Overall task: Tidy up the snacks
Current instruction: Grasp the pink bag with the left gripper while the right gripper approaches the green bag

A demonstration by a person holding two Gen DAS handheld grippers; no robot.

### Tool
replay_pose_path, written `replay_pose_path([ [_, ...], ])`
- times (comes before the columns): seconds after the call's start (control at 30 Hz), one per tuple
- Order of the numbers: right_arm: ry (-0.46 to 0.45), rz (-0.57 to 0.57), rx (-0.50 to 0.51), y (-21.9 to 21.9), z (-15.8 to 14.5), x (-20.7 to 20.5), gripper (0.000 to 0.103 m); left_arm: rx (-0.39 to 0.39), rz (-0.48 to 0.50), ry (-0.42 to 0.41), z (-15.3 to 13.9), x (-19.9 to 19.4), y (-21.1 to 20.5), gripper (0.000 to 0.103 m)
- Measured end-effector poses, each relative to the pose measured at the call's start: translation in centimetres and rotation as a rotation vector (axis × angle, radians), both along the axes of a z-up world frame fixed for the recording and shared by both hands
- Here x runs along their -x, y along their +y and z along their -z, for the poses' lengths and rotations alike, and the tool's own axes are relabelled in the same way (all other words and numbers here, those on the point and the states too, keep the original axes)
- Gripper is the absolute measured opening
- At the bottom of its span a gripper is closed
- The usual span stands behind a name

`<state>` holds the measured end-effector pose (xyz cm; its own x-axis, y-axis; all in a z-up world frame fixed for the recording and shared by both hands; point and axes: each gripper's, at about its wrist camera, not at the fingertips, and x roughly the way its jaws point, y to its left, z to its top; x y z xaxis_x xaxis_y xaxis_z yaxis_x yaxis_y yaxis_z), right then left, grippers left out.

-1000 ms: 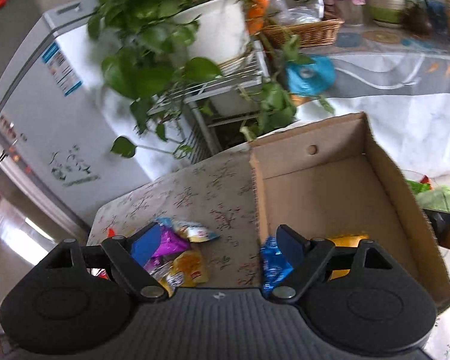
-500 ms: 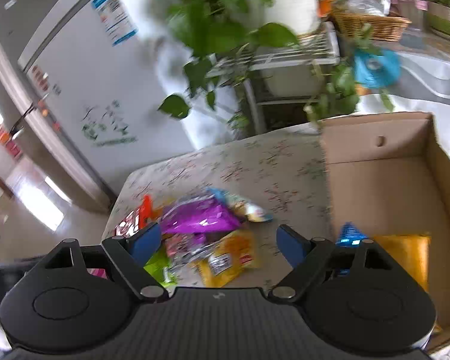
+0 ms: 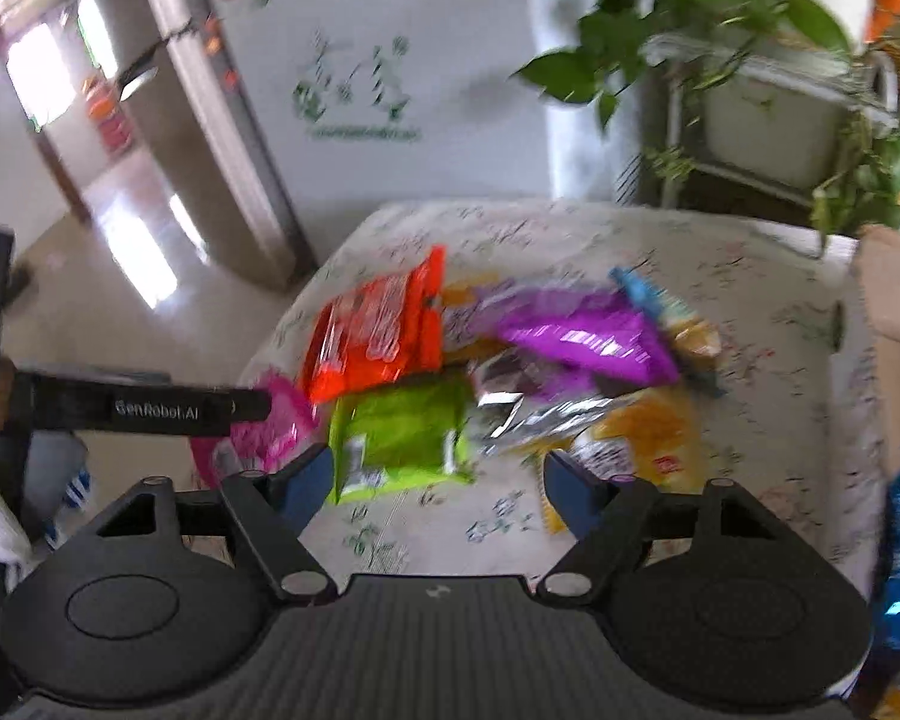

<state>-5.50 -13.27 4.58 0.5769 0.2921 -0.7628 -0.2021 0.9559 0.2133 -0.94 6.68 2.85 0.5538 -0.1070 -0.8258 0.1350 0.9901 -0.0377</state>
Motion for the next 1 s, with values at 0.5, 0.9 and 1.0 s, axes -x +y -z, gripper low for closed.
replay_pose_path([
  [0.5,0.047,0.034,-0.021,2.1,3.0,-2.6,0.078,-0.105,0.255,-0.024,2.2,0.3,-1.5,0.09],
  [0.9,0.018,0.009,0.028,2.9,3.7,-3.2,0.062,-0.045,0.337,-0.048,2.7,0.8,-2.3,0.074],
  [1.0,0.028,0.01,0.021,2.4,3.5,-2.9,0.051,-0.028,0.353,-0.044,2.5,0.9,-2.4,0.064],
])
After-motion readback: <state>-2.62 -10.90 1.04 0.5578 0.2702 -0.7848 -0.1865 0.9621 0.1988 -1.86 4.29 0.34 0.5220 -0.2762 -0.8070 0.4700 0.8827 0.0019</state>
